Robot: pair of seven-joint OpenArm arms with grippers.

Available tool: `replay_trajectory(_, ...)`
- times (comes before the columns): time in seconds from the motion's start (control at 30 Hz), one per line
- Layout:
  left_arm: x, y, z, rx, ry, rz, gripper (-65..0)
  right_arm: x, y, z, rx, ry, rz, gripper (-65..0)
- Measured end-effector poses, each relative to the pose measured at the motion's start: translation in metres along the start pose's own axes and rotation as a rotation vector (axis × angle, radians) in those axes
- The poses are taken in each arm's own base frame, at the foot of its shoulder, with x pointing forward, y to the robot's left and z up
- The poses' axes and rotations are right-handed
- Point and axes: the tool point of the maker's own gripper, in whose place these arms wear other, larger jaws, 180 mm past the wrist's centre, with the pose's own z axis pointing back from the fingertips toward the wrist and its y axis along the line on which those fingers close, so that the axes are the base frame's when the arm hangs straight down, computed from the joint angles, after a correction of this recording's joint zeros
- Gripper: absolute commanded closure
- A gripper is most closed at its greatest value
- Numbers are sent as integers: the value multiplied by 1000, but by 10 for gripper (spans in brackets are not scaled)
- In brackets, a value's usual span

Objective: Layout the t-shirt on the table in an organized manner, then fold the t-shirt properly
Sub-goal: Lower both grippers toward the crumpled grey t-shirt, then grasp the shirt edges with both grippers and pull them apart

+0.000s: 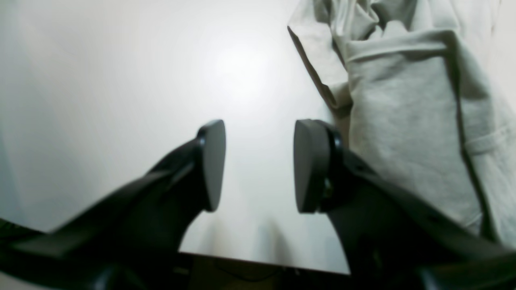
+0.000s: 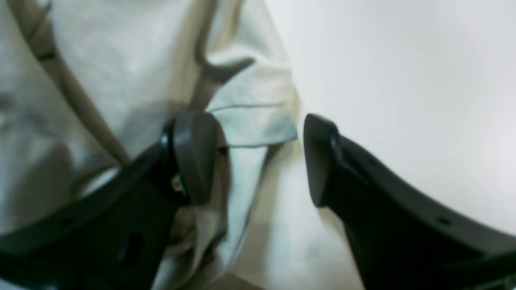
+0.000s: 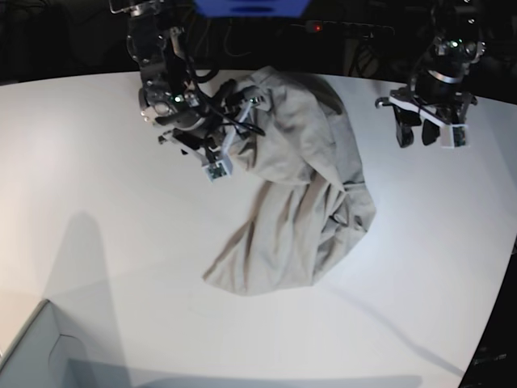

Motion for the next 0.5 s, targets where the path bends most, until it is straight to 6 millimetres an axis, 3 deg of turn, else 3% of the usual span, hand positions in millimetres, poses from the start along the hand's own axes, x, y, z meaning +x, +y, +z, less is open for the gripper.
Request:
replay_trajectory(0.17,0,0,0,0,-1,0,-271,4,-3,-8,1,10,4,-6)
replay_trajectory(0.27,-1,0,1,0,3,0,-271,16,-16,8,-32,-30,31,0)
replay_trajectory(0.43,-2,0,2,-2,5,3,-272,90,-36,72,-120,-295,124,0)
replay_trajectory(0.5,-1,-1,3,-2,1,2,-272,108,-46,94,-156,-370,129,0)
